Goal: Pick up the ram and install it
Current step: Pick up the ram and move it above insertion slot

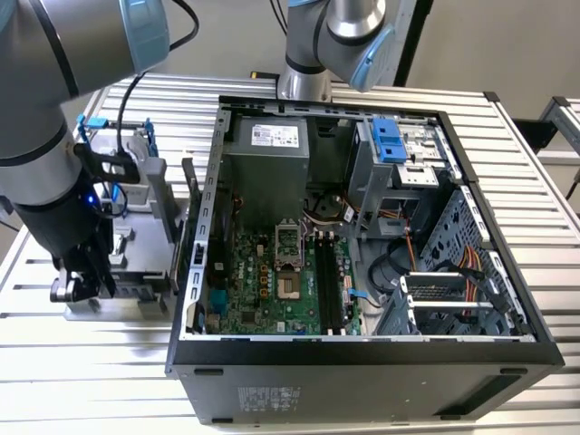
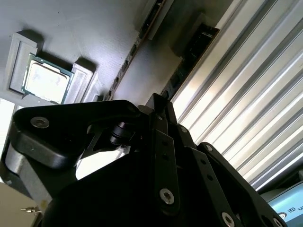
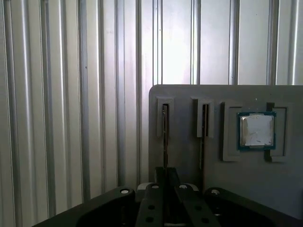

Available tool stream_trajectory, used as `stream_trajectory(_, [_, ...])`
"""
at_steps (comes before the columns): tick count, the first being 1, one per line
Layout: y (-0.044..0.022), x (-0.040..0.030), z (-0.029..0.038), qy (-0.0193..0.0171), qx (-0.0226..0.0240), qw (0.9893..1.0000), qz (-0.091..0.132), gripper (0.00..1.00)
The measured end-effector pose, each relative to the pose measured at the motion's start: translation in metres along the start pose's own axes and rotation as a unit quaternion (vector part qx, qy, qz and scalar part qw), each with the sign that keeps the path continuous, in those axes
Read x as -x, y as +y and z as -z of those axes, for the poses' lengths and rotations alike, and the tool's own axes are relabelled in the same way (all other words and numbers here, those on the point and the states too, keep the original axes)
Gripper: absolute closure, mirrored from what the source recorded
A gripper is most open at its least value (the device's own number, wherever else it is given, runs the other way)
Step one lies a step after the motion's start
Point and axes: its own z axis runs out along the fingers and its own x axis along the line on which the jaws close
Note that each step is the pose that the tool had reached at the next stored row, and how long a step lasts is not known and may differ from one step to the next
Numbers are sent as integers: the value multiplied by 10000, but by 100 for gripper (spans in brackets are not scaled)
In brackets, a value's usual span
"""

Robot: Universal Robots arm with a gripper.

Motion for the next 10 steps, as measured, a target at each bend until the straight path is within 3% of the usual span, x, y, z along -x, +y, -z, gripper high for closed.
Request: stream_trajectory(10, [-1, -3, 61, 0, 0, 10000, 1, 100])
